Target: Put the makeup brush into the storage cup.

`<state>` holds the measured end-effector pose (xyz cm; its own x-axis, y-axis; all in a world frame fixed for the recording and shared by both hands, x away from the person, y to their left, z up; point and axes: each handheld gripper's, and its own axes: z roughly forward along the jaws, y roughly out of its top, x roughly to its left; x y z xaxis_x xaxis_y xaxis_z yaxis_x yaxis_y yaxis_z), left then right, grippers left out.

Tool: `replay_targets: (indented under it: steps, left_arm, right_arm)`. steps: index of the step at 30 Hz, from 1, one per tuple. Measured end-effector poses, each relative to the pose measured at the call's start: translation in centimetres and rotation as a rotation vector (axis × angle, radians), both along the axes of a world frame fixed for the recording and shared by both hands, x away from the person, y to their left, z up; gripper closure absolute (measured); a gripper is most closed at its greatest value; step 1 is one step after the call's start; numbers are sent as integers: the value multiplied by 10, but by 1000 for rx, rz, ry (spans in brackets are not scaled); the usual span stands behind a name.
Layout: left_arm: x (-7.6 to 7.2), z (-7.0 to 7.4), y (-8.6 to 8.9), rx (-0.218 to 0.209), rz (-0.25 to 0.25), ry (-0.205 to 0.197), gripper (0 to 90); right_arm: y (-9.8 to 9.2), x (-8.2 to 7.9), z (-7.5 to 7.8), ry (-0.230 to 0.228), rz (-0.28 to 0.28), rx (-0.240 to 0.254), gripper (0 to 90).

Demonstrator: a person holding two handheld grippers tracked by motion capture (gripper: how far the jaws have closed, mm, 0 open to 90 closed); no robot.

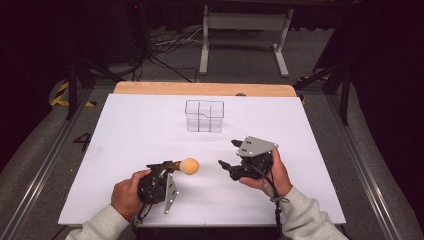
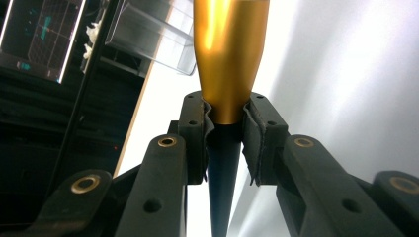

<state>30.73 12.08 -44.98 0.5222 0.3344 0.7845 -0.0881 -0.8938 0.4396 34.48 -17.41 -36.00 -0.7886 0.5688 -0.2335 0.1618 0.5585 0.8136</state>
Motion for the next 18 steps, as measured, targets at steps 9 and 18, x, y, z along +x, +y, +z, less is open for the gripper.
replay_targets:
  steps: [9,18]
  left_arm:
    - [7,7,12,-132,13,56,724]
    - [9,9,20,-205,26,95,724]
  right_arm:
    - [-26,-9,-13,-72,-31,30,199]
    - [-40,-16,-29,-130,-43,20,159]
